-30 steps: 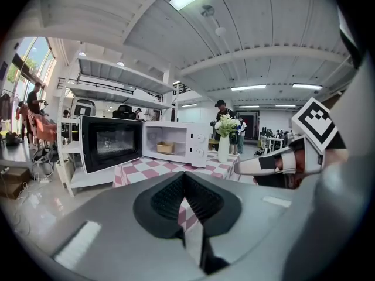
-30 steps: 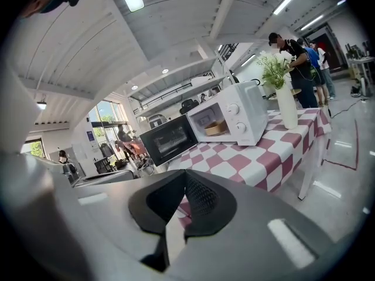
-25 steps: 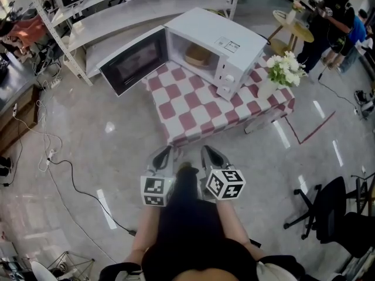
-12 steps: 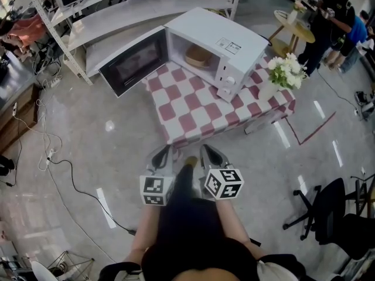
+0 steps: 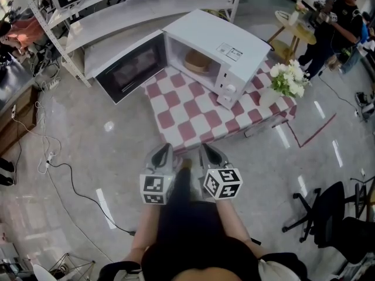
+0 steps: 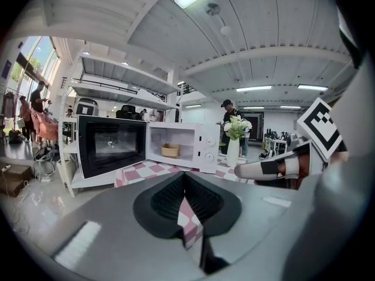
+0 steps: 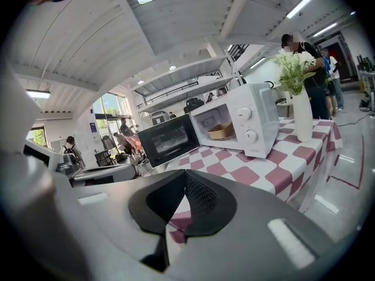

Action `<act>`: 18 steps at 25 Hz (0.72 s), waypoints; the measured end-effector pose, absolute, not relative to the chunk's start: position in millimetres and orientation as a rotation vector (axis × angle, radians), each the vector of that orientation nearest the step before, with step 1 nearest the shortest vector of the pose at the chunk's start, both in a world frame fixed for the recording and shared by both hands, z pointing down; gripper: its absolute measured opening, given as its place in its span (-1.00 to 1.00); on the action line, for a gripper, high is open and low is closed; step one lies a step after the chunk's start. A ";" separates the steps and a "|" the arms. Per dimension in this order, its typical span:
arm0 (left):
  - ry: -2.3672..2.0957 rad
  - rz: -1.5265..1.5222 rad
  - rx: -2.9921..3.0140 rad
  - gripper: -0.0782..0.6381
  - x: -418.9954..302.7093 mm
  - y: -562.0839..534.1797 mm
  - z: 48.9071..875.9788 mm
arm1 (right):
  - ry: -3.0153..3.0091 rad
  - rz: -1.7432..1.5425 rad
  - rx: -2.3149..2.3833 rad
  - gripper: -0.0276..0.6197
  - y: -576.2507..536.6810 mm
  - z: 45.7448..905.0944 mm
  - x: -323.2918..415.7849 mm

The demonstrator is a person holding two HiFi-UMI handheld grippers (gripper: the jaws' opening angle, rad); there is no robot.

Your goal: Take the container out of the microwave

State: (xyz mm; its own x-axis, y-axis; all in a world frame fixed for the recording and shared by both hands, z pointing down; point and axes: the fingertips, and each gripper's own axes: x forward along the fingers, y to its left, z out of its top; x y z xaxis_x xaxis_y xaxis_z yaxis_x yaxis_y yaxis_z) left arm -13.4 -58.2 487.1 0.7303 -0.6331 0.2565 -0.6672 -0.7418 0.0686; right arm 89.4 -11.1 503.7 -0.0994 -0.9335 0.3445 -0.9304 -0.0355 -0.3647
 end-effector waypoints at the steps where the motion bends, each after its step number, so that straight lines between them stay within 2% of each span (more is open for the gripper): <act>1: -1.055 0.325 2.775 -0.76 -11.4 -63.2 486.6 | 2.181 -0.814 -2.103 -0.91 -15.8 503.3 91.4; 18: -1.077 0.316 2.742 -0.76 25.3 -142.6 482.1 | 2.160 -0.855 -2.127 -0.91 -86.3 503.4 136.2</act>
State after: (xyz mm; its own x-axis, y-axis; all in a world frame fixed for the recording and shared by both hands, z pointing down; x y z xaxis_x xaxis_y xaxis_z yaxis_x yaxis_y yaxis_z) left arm 25.3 -142.6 482.1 0.7151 -0.6485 0.2608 -0.6865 -0.7218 0.0878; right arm 136.2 -86.3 503.4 -0.0881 -0.9238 0.3726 -0.9285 -0.0593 -0.3666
